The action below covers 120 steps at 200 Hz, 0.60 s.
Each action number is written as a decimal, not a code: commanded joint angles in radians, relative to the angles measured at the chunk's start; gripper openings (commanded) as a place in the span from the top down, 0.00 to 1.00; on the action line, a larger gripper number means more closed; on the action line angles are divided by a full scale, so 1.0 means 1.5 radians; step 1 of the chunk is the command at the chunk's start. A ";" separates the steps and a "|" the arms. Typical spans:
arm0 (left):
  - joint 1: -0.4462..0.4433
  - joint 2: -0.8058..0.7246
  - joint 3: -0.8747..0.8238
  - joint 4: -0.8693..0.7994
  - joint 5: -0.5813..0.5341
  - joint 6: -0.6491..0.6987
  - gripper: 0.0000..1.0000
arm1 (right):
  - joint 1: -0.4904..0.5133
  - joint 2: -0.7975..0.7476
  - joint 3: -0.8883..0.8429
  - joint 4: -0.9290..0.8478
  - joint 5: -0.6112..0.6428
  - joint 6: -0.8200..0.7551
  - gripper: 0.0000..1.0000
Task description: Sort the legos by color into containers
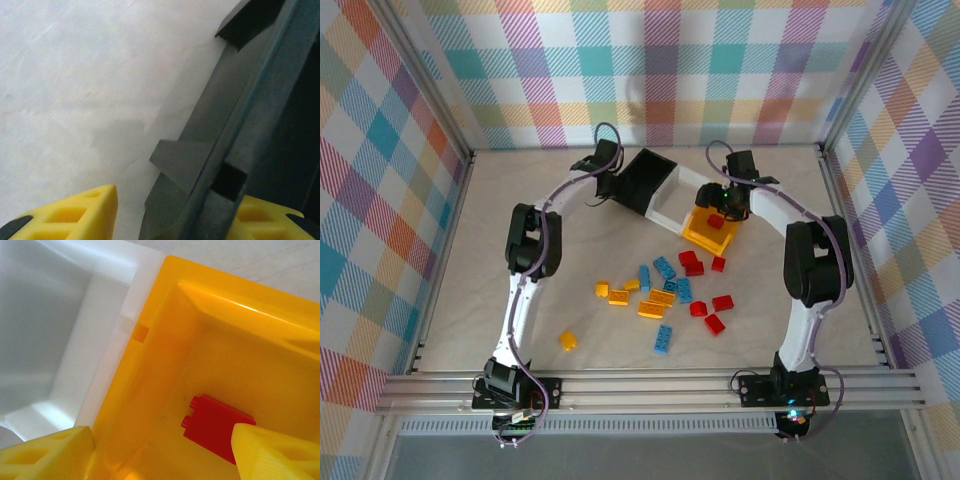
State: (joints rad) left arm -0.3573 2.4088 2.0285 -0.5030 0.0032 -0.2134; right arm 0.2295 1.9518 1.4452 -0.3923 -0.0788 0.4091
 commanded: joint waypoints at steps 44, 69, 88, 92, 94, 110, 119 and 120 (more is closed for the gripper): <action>0.021 -0.209 -0.293 0.095 -0.014 -0.025 0.53 | 0.052 0.100 0.110 -0.049 -0.043 -0.049 0.25; 0.025 -0.250 -0.357 0.102 -0.019 -0.022 0.52 | 0.057 0.110 0.145 -0.068 -0.042 -0.047 0.25; 0.033 -0.275 -0.383 0.102 -0.011 -0.032 0.51 | 0.061 0.092 0.148 -0.076 -0.039 -0.047 0.25; 0.034 -0.281 -0.388 0.102 -0.010 -0.033 0.50 | 0.063 0.082 0.143 -0.075 -0.037 -0.048 0.25; 0.035 -0.284 -0.390 0.104 -0.011 -0.034 0.49 | 0.064 0.076 0.140 -0.074 -0.035 -0.048 0.25; 0.034 -0.310 -0.410 0.104 -0.011 -0.037 0.44 | 0.071 0.023 0.111 -0.069 -0.024 -0.054 0.25; 0.035 -0.323 -0.418 0.101 -0.010 -0.037 0.41 | 0.074 -0.015 0.089 -0.071 -0.015 -0.057 0.25; 0.036 -0.324 -0.418 0.101 -0.010 -0.037 0.41 | 0.074 -0.019 0.086 -0.071 -0.014 -0.056 0.25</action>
State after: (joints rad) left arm -0.3153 2.0087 1.4322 -0.3618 -0.0196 -0.2558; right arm 0.3206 2.0705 1.6314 -0.4587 -0.1158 0.3515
